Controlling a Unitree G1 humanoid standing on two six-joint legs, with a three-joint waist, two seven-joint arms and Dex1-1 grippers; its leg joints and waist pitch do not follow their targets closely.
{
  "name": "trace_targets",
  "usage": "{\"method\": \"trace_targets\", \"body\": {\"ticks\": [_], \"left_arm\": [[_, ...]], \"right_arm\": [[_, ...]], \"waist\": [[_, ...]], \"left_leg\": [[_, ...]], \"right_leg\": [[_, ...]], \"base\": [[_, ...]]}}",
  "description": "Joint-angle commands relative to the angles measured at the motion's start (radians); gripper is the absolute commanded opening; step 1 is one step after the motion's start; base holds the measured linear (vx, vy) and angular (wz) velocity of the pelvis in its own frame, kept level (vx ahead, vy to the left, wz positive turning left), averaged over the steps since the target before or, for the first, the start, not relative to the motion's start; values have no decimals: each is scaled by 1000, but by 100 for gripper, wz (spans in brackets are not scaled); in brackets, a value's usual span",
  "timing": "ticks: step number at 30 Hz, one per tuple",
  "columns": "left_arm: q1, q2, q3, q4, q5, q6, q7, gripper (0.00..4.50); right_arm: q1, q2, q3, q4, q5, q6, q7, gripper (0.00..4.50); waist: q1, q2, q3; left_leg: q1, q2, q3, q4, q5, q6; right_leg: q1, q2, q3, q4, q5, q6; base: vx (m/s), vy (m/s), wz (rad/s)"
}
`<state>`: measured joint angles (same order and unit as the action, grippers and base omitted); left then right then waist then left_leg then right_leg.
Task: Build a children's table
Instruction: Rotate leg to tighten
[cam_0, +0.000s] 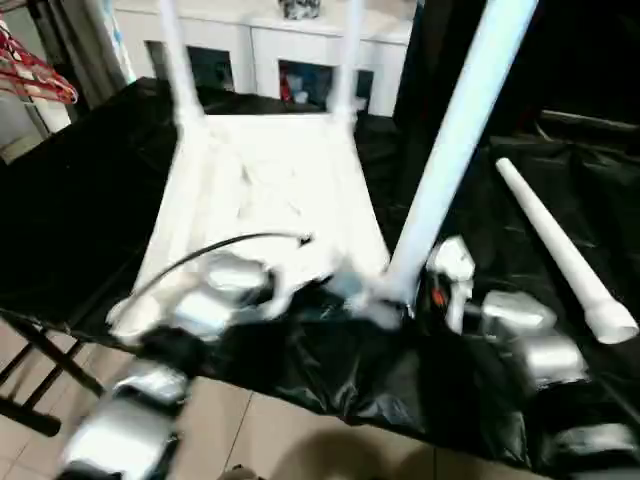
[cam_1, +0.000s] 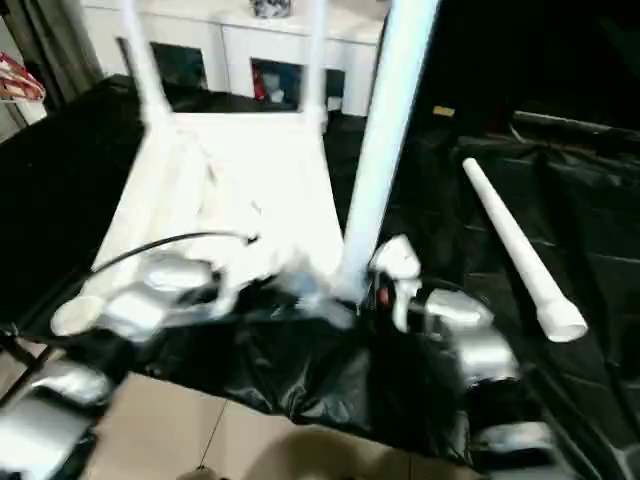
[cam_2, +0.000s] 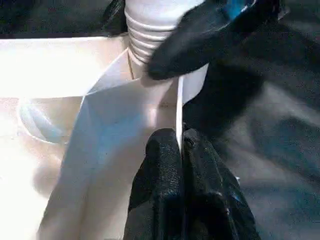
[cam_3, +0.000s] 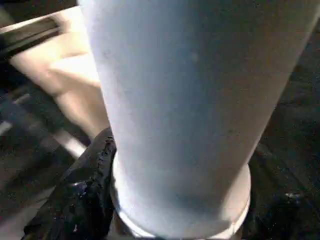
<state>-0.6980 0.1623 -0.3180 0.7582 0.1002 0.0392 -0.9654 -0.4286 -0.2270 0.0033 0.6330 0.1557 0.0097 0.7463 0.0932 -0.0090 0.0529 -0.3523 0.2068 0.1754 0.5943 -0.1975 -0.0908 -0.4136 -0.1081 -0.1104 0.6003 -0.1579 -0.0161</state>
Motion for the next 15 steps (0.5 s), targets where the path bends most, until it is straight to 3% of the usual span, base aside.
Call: {"method": "trace_targets", "body": {"ticks": [1, 6, 7, 12, 15], "left_arm": [[-34, -60, 15, 11, 5, 11, 117, 0], [-47, -132, 11, 38, 29, 33, 232, 0], [-46, -138, 9, 38, 30, 32, 235, 0], [-29, -128, -11, 20, 23, 3, 149, 0], [-15, -100, -18, -10, 10, -11, 81, 0]], "right_arm": [[-7, 63, 26, 21, -24, 5, -94, 278], [-38, 149, 24, 82, -74, 0, -282, 278], [-41, 158, 27, 85, -83, -9, -295, 313], [-56, 182, 19, 64, -42, -12, -231, 358], [-52, 144, 29, 36, -42, -5, -185, 386]], "waist": [[0, -9, -65], [-8, -12, -67], [-8, -8, -67], [-12, 1, -68], [-14, -2, -70]], "left_leg": [[-3, 16, -1, -73, -183, 41], [-7, 13, -2, -73, -184, 42], [-5, 14, -1, -73, -187, 43], [-6, 15, -2, -75, -210, 58], [-8, 16, -3, -75, -209, 67]], "right_leg": [[58, -46, 47, -89, -396, -136], [60, -45, 45, -90, -403, -128], [57, -46, 46, -92, -398, -127], [59, -42, 46, -89, -354, -146], [64, -44, 46, -84, -330, -162]], "base": [[0, 0, 0], [0, 0, 0], [0, 0, 0], [0, 0, 0], [0, 0, 0]]}}
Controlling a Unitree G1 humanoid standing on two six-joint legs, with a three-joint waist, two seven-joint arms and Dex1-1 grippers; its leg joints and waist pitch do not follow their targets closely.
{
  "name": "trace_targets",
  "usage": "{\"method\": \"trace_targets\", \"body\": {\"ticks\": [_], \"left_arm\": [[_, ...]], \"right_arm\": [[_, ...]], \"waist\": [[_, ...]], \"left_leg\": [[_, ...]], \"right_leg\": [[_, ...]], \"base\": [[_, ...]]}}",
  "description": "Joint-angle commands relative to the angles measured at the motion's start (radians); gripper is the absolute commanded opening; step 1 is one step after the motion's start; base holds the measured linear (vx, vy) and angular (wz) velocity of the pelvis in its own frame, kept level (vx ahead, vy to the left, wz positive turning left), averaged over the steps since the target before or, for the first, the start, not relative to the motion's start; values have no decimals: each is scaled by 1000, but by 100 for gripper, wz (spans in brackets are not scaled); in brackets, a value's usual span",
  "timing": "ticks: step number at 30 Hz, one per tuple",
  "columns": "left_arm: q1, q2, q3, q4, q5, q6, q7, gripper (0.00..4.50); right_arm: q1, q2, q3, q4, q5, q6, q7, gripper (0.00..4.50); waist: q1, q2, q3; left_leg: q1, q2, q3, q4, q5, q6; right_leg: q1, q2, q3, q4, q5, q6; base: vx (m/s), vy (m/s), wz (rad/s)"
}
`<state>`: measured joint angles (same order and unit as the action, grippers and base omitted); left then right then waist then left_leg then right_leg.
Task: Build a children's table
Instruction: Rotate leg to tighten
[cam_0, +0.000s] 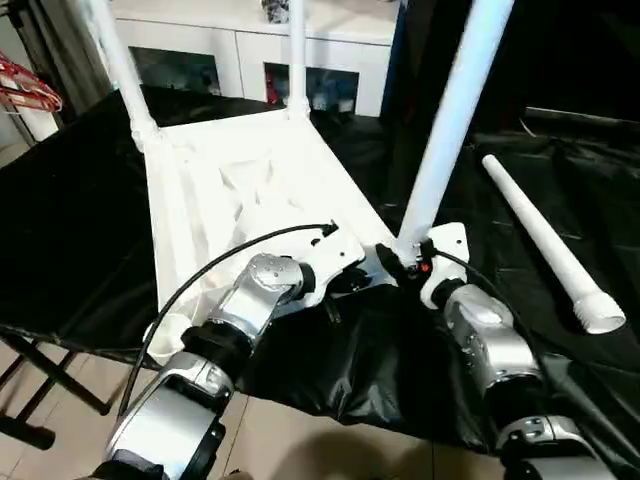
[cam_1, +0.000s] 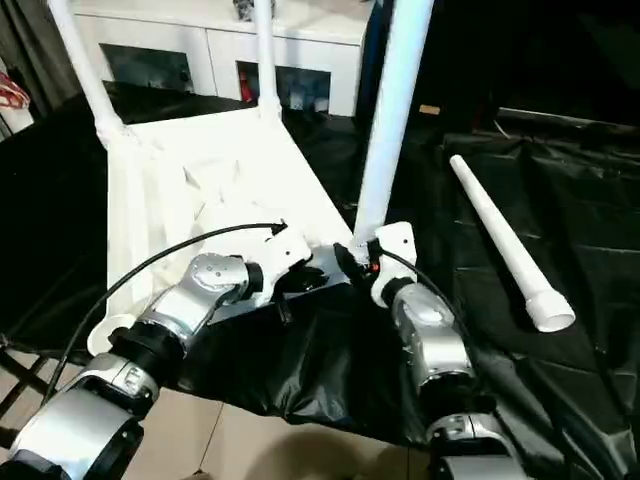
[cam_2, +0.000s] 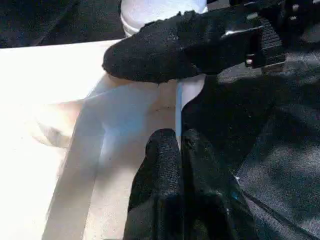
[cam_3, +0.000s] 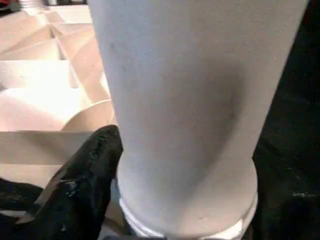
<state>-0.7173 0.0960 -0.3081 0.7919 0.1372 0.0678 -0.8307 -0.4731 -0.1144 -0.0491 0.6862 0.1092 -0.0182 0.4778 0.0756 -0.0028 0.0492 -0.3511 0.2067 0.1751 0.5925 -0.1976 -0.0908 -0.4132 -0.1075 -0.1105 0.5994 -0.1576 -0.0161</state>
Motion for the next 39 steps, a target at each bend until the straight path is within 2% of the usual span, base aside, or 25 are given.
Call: {"method": "trace_targets", "body": {"ticks": [1, 2, 5, 7, 8, 10, 12, 13, 15, 18, 19, 20, 21, 27, 29, 30, 33, 34, 35, 37, 38, 39], "left_arm": [[10, -24, -32, -55, -35, -49, -82, 0], [18, -11, -37, -70, -45, -60, -116, 0], [38, 43, -59, -107, -56, -72, -217, 0], [42, 59, -59, -114, -64, -75, -247, 0], [47, 80, -56, -122, -75, -80, -291, 0], [50, 100, -56, -128, -82, -82, -329, 0], [51, 121, -57, -129, -86, -90, -371, 0], [52, 132, -58, -132, -87, -90, -393, 0], [53, 140, -59, -135, -87, -90, -410, 0], [61, 173, -69, -154, -94, -89, -471, 0], [61, 174, -70, -154, -94, -89, -475, 0], [64, 197, -80, -160, -96, -90, -518, 0], [64, 203, -83, -160, -94, -90, -526, 0], [59, 206, -79, -152, -93, -87, -541, 0], [61, 205, -78, -151, -93, -85, -540, 0], [63, 202, -75, -150, -97, -82, -530, 0], [57, 182, -61, -133, -98, -75, -477, 0], [46, 162, -51, -113, -87, -71, -421, 0], [45, 161, -50, -112, -86, -70, -417, 0], [38, 148, -44, -99, -78, -67, -380, 0], [24, 128, -32, -77, -68, -61, -320, 0], [24, 128, -32, -77, -68, -61, -320, 0]], "right_arm": [[-10, 20, 81, -19, 6, 27, 97, 386], [-11, 7, 81, -24, 12, 35, 117, 398], [-1, -62, 108, -55, 19, 43, 266, 398], [6, -91, 119, -72, 22, 49, 320, 398], [17, -130, 131, -97, 34, 61, 401, 398], [29, -168, 143, -119, 42, 67, 473, 398], [39, -202, 157, -140, 52, 75, 547, 398], [44, -218, 163, -152, 60, 83, 585, 398], [47, -230, 169, -161, 65, 88, 613, 398], [55, -259, 185, -185, 83, 98, 696, 398], [55, -260, 186, -186, 84, 99, 699, 381], [59, -277, 201, -202, 97, 112, 758, 371], [62, -282, 210, -207, 98, 113, 775, 363], [70, -278, 222, -207, 91, 105, 790, 310], [78, -268, 219, -218, 98, 109, 779, 288], [86, -263, 218, -226, 102, 116, 773, 283], [108, -248, 214, -231, 105, 122, 743, 275], [116, -226, 201, -222, 103, 120, 692, 274], [116, -224, 200, -222, 103, 120, 689, 274], [120, -208, 191, -216, 102, 120, 652, 273], [119, -181, 173, -200, 99, 117, 589, 272], [119, -181, 173, -200, 99, 117, 589, 272]], "waist": [[3, -9, -66], [3, -6, -67], [6, -6, -69], [5, -5, -68], [10, -7, -69], [15, -6, -70], [19, -10, -69], [22, -7, -70], [25, -10, -68], [29, -8, -67], [30, -9, -67], [33, -3, -67], [33, -5, -68], [41, 0, -67], [39, -2, -67], [40, 3, -67], [39, 0, -68], [37, -8, -67], [38, -5, -65], [34, -6, -61], [32, -8, -57], [29, -8, -56]], "left_leg": [[-10, 16, -3, -73, -202, 70], [-8, 18, -2, -72, -193, 74], [-9, 20, -2, -70, -176, 86], [-8, 22, 0, -69, -167, 94], [-9, 21, 0, -68, -150, 103], [-7, 23, 1, -66, -145, 110], [-7, 25, 4, -65, -145, 118], [-4, 27, 5, -65, -144, 118], [-3, 28, 5, -66, -150, 114], [-3, 28, 5, -67, -166, 101], [-5, 28, 4, -68, -167, 100], [-5, 28, 3, -68, -170, 98], [-4, 28, 3, -68, -172, 99], [0, 28, 3, -71, -186, 71], [-3, 28, 2, -71, -187, 68], [-2, 27, 2, -71, -186, 67], [-3, 28, 2, -71, -183, 67], [-2, 27, 3, -72, -190, 67], [-2, 27, 3, -72, -193, 66], [3, 25, 2, -76, -236, 52], [5, 24, 1, -78, -261, 44], [8, 22, -1, -79, -280, 35]], "right_leg": [[64, -44, 47, -82, -319, -166], [63, -45, 49, -80, -297, -177], [67, -45, 49, -72, -252, -200], [63, -43, 51, -69, -220, -212], [67, -43, 51, -64, -200, -220], [67, -43, 51, -61, -175, -232], [66, -43, 51, -59, -166, -240], [63, -44, 52, -59, -164, -244], [62, -43, 52, -58, -167, -249], [63, -45, 53, -61, -202, -238], [63, -45, 53, -61, -208, -233], [64, -46, 52, -61, -210, -233], [64, -44, 52, -63, -210, -230], [61, -46, 53, -64, -215, -233], [63, -46, 53, -65, -220, -228], [63, -46, 54, -64, -218, -226], [63, -44, 53, -64, -208, -227], [62, -44, 53, -67, -220, -224], [60, -45, 54, -67, -232, -222], [59, -46, 54, -78, -316, -200], [57, -48, 53, -87, -382, -177], [55, -50, 51, -95, -445, -155]], "base": [[0, 0, 0], [0, 0, 0], [0, 0, 0], [0, 0, 0], [0, 0, 0], [0, 0, 0], [0, 0, 0], [0, 0, 0], [0, 0, 0], [0, 0, 0], [0, 0, 0], [0, 0, 0], [0, 0, 0], [0, 0, 0], [0, 0, 0], [0, 0, 0], [0, 0, 0], [0, 0, 0], [0, 0, 0], [0, 0, 0], [0, 0, 0], [0, 0, 0]]}}
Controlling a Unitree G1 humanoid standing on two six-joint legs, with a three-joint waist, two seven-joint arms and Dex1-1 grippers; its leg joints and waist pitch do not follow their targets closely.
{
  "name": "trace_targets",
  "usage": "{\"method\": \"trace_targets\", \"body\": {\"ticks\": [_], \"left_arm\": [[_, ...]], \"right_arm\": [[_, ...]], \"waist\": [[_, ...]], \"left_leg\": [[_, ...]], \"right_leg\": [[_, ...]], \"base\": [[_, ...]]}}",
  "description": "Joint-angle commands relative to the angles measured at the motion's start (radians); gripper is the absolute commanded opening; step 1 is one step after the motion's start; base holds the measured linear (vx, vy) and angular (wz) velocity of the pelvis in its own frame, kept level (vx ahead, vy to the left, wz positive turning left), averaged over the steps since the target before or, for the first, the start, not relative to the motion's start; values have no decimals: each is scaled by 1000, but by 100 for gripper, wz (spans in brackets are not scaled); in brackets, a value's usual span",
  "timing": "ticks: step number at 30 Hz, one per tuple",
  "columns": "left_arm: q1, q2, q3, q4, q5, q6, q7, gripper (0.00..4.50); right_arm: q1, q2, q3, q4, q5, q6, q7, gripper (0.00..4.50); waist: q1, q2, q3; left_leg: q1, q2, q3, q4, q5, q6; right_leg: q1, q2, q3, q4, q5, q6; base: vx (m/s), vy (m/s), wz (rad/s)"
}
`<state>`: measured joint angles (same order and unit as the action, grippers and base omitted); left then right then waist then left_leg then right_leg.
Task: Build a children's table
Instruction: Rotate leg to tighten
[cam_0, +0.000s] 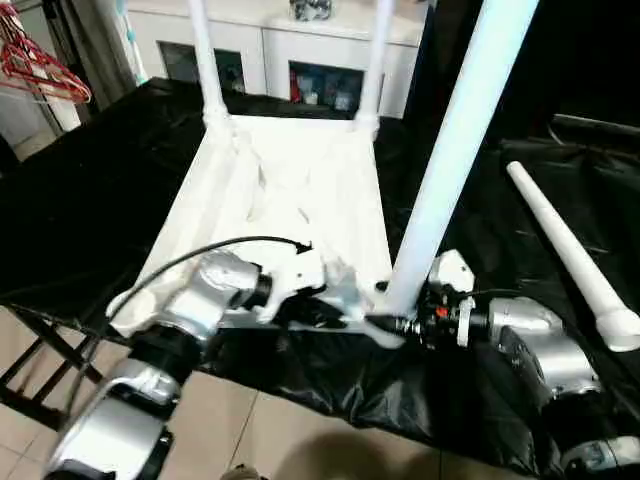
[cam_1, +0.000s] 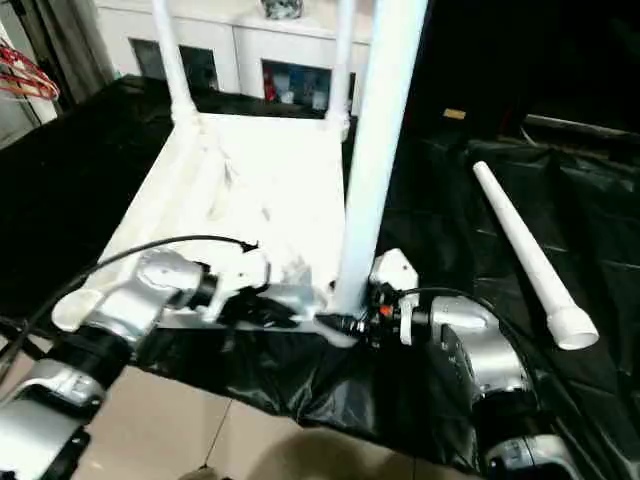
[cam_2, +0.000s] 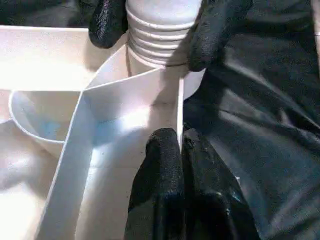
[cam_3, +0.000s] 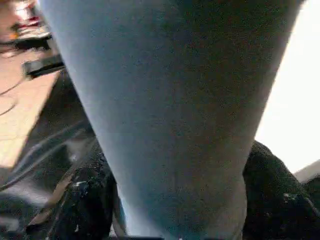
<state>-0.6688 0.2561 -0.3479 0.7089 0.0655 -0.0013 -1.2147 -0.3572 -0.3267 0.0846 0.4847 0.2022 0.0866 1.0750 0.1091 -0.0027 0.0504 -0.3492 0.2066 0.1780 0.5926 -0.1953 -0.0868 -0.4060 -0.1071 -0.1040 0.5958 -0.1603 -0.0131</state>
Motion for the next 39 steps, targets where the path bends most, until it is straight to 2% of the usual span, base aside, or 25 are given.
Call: {"method": "trace_targets", "body": {"ticks": [1, 3, 4, 6, 7, 8, 9, 10, 11, 12, 13, 14, 16, 17, 19, 21, 22, 23, 25, 27, 32, 33, 34, 35, 39], "left_arm": [[-34, -46, 16, 21, 10, 13, 104, 0], [-49, -67, 28, 42, 16, 19, 163, 0], [-70, -101, 37, 71, 29, 31, 246, 0], [-82, -124, 40, 89, 37, 38, 297, 0], [-102, -166, 46, 118, 50, 51, 393, 0], [-106, -178, 48, 125, 53, 55, 418, 0], [-109, -187, 49, 130, 56, 57, 437, 0], [-110, -215, 46, 137, 65, 58, 474, 0], [-108, -224, 44, 136, 65, 57, 476, 0], [-107, -227, 44, 136, 65, 57, 478, 0], [-107, -230, 43, 136, 65, 57, 478, 0], [-102, -232, 38, 131, 66, 50, 469, 0], [-95, -231, 34, 126, 66, 35, 444, 0], [-89, -227, 31, 121, 64, 24, 424, 0], [-83, -219, 28, 119, 61, 8, 398, 0], [-68, -198, 22, 106, 53, -17, 345, 0], [-57, -179, 14, 92, 49, -33, 310, 0], [-50, -166, 9, 82, 47, -37, 288, 0], [-40, -126, -5, 68, 46, -68, 231, 0], [-36, -107, -6, 63, 41, -75, 195, 0], [-33, -65, -6, 54, 25, -84, 102, 0], [-34, -48, -7, 52, 19, -84, 61, 0], [-34, -46, -7, 52, 19, -85, 58, 0], [-35, -28, -11, 51, 16, -92, 18, 0], [-35, -2, -21, 47, 6, -98, -52, 0]], "right_arm": [[2, 50, 27, 13, 4, 10, -50, 272], [-14, 96, -2, 62, -7, -6, -167, 272], [-29, 135, -24, 104, -27, -24, -275, 272], [-39, 161, -38, 126, -35, -31, -335, 272], [-64, 211, -66, 174, -50, -34, -468, 272], [-72, 224, -73, 186, -54, -31, -504, 272], [-78, 234, -78, 196, -57, -30, -531, 272], [-99, 273, -98, 227, -62, -42, -621, 272], [-103, 284, -100, 232, -64, -56, -638, 272], [-104, 287, -100, 233, -65, -63, -643, 272], [-104, 289, -100, 234, -66, -67, -646, 272], [-106, 295, -102, 236, -64, -75, -649, 307], [-110, 303, -114, 239, -52, -83, -646, 328], [-112, 307, -121, 237, -42, -85, -636, 347], [-115, 311, -129, 237, -31, -92, -622, 351], [-117, 300, -123, 229, -42, -96, -601, 387], [-116, 284, -113, 219, -46, -95, -576, 393], [-114, 271, -105, 210, -46, -92, -551, 393], [-102, 223, -76, 181, -40, -86, -456, 393], [-92, 194, -64, 162, -37, -78, -397, 393], [-53, 101, -20, 98, -24, -54, -203, 393], [-34, 49, 7, 72, -22, -50, -102, 393], [-32, 45, 9, 70, -22, -49, -94, 393], [-18, -2, 33, 48, -18, -39, -2, 393], [-19, -55, 54, 34, -13, -29, 89, 393]], "waist": [[-6, -8, -58], [-11, -5, -56], [-15, -1, -56], [-25, -6, -54], [-24, 14, -55], [-37, 6, -52], [-39, 3, -56], [-37, 22, -57], [-47, 14, -61], [-47, 14, -62], [-47, 21, -61], [-48, 19, -61], [-49, 18, -64], [-49, 19, -63], [-49, 19, -66], [-48, 6, -67], [-46, 6, -68], [-46, 10, -70], [-47, 12, -70], [-44, 15, -70], [-34, 15, -72], [-29, 13, -71], [-24, 13, -71], [-16, 15, -70], [-9, 11, -68]], "left_leg": [[4, 22, -6, -81, -282, 29], [5, 21, -6, -81, -289, 22], [2, 18, -12, -82, -299, 16], [3, 14, -13, -81, -314, 13], [3, 14, -15, -81, -315, 10], [5, 13, -14, -80, -334, 2], [4, 10, -16, -79, -329, 2], [6, 10, -18, -80, -325, 4], [-1, 14, -18, -83, -311, 12], [-7, 14, -17, -85, -297, 24], [-4, 14, -16, -85, -302, 29], [-3, 14, -14, -84, -305, 33], [-7, 15, -13, -83, -292, 44], [-6, 16, -12, -84, -291, 50], [-9, 16, -12, -83, -275, 55], [-7, 17, -7, -81, -243, 66], [-7, 18, -8, -81, -235, 69], [-14, 19, -9, -81, -212, 79], [-9, 21, -6, -78, -197, 90], [-10, 22, -6, -79, -185, 92], [-5, 26, -3, -75, -165, 101], [-4, 26, -1, -75, -171, 106], [-3, 28, -1, -74, -174, 108], [-1, 29, 2, -74, -188, 110], [-2, 29, 2, -76, -202, 98]], "right_leg": [[49, -51, 44, -96, -471, -138], [42, -51, 44, -101, -495, -128], [48, -52, 38, -103, -526, -114], [45, -50, 33, -112, -568, -90], [45, -51, 33, -111, -567, -89], [40, -48, 28, -119, -584, -85], [45, -47, 25, -119, -583, -79], [46, -50, 25, -118, -563, -86], [50, -49, 26, -114, -495, -106], [56, -45, 25, -110, -450, -115], [52, -44, 26, -110, -438, -123], [51, -44, 28, -110, -426, -130], [57, -43, 31, -101, -372, -155], [55, -44, 32, -100, -373, -162], [59, -46, 33, -97, -352, -169], [57, -45, 36, -93, -318, -185], [58, -47, 36, -90, -312, -191], [65, -49, 37, -84, -289, -198], [60, -47, 39, -83, -256, -209], [63, -46, 40, -77, -232, -218], [63, -43, 43, -65, -144, -253], [63, -41, 42, -65, -145, -255], [64, -42, 42, -65, -151, -255], [61, -43, 44, -67, -168, -251], [60, -46, 45, -71, -217, -238]], "base": [[0, 0, 0], [0, 0, 0], [0, 0, 0], [0, 0, 0], [0, 0, 0], [0, 0, 0], [0, 0, 0], [0, 0, 0], [0, 0, 0], [0, 0, 0], [0, 0, 0], [0, 0, 0], [0, 0, 0], [0, 0, 0], [0, 0, 0], [0, 0, 0], [0, 0, 0], [0, 0, 0], [0, 0, 0], [0, 0, 0], [0, 0, 0], [0, 0, 0], [0, 0, 0], [0, 0, 0], [0, 0, 0]]}}
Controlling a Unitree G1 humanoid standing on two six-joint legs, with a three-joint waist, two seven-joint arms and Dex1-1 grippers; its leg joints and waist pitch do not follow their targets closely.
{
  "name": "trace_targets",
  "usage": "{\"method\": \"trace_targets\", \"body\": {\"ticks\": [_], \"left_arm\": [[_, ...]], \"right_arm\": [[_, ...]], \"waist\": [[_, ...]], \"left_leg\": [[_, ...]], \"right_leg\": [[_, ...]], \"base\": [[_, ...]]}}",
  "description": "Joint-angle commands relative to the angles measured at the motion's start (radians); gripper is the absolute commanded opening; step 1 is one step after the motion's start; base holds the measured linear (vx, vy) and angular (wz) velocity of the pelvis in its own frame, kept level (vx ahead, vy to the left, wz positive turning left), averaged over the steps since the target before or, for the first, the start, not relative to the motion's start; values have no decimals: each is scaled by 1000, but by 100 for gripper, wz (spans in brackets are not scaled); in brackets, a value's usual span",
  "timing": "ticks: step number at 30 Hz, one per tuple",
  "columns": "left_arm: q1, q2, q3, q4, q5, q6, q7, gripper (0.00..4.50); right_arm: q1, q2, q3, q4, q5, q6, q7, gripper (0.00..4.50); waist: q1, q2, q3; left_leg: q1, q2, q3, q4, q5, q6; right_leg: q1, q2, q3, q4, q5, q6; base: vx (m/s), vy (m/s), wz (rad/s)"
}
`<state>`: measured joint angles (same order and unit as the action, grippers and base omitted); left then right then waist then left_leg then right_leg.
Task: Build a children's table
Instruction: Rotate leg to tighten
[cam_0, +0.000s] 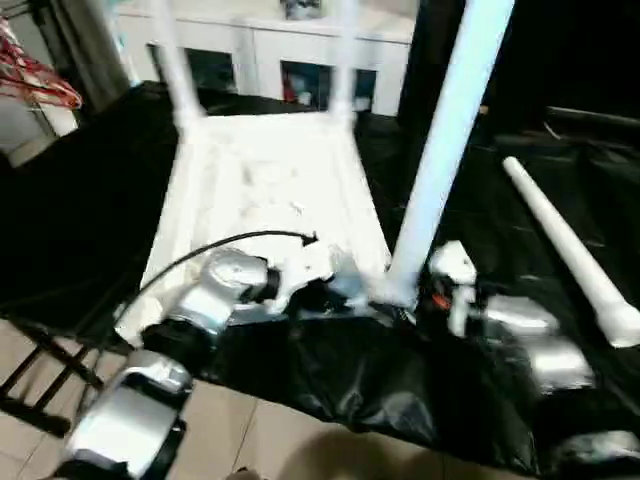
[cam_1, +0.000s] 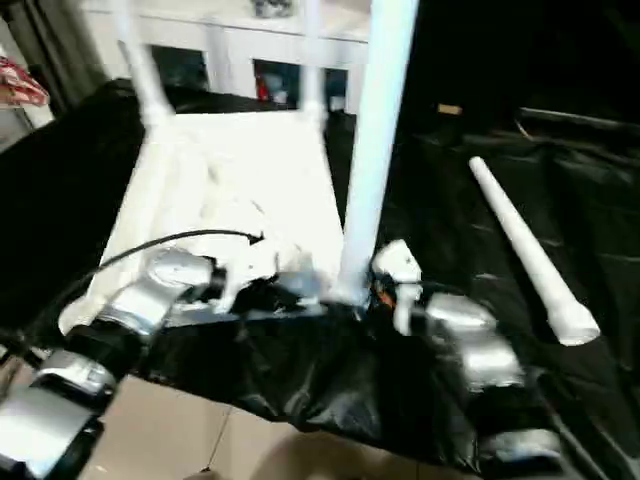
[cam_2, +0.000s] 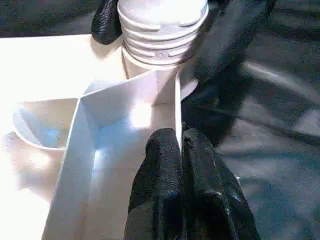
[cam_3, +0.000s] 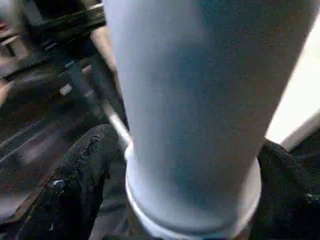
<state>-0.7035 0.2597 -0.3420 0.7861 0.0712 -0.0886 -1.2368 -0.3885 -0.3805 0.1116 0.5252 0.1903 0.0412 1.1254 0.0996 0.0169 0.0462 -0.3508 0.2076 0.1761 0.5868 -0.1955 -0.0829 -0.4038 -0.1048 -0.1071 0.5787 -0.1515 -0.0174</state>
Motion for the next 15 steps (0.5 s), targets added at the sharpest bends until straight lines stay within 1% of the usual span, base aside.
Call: {"method": "trace_targets", "body": {"ticks": [1, 2, 3, 4, 5, 7, 8, 9, 10, 12, 14, 15], "left_arm": [[0, 2, -31, -33, -1, -12, -53, 0], [0, 9, -34, -35, -2, -12, -71, 0], [1, 12, -35, -37, -2, -12, -80, 0], [2, 17, -37, -39, -2, -11, -89, 0], [2, 20, -38, -41, -3, -10, -95, 0], [2, 24, -36, -40, -2, -13, -98, 0], [2, 27, -34, -39, -2, -14, -99, 0], [1, 29, -31, -37, -1, -16, -97, 0], [1, 29, -31, -37, -1, -16, -97, 0], [0, 28, -21, -31, -3, -13, -87, 0], [-1, 24, -18, -28, -1, -12, -74, 0], [-1, 18, -14, -25, 1, -10, -59, 0]], "right_arm": [[8, -12, 29, -9, 0, 20, 60, 377], [4, -18, 31, -10, 1, 23, 73, 377], [2, -20, 32, -9, 0, 23, 78, 367], [-3, -21, 34, -7, -2, 23, 82, 367], [-4, -24, 36, -9, -1, 27, 87, 349], [-2, -27, 47, -22, 3, 33, 102, 342], [-1, -28, 53, -29, 7, 39, 112, 335], [3, -25, 57, -35, 7, 40, 116, 316], [3, -25, 57, -35, 7, 40, 116, 316], [11, -14, 62, -43, 7, 43, 120, 292], [16, -10, 61, -43, 7, 42, 117, 289], [22, -6, 60, -45, 8, 41, 112, 287]], "waist": [[1, -8, -64], [2, -9, -64], [3, -14, -64], [3, -14, -64], [3, -14, -63], [5, -22, -64], [5, -22, -65], [7, -19, -65], [7, -19, -65], [9, -16, -66], [10, -19, -65], [11, -17, -65]], "left_leg": [[0, 28, 3, -70, -204, 91], [0, 28, 3, -71, -204, 87], [-1, 28, 2, -71, -198, 85], [-2, 28, 2, -71, -196, 84], [-2, 28, 2, -71, -196, 81], [-2, 28, 2, -71, -184, 82], [-2, 29, 2, -70, -171, 82], [-1, 29, 2, -70, -164, 83], [-1, 30, 2, -70, -163, 84], [-2, 29, 2, -69, -160, 84], [-2, 28, 3, -69, -163, 83], [-2, 28, 3, -69, -168, 81]], "right_leg": [[58, -49, 49, -55, -234, -233], [58, -50, 48, -56, -244, -230], [59, -50, 49, -54, -251, -227], [58, -50, 49, -56, -256, -225], [57, -50, 49, -57, -266, -221], [57, -52, 49, -55, -270, -216], [57, -52, 50, -53, -258, -217], [56, -51, 50, -51, -245, -221], [55, -50, 50, -51, -240, -223], [57, -49, 49, -48, -218, -229], [58, -50, 49, -49, -218, -229], [58, -51, 50, -50, -227, -228]], "base": [[0, 0, 0], [0, 0, 0], [0, 0, 0], [0, 0, 0], [0, 0, 0], [0, 0, 0], [0, 0, 0], [0, 0, 0], [0, 0, 0], [0, 0, 0], [0, 0, 0], [0, 0, 0]]}}
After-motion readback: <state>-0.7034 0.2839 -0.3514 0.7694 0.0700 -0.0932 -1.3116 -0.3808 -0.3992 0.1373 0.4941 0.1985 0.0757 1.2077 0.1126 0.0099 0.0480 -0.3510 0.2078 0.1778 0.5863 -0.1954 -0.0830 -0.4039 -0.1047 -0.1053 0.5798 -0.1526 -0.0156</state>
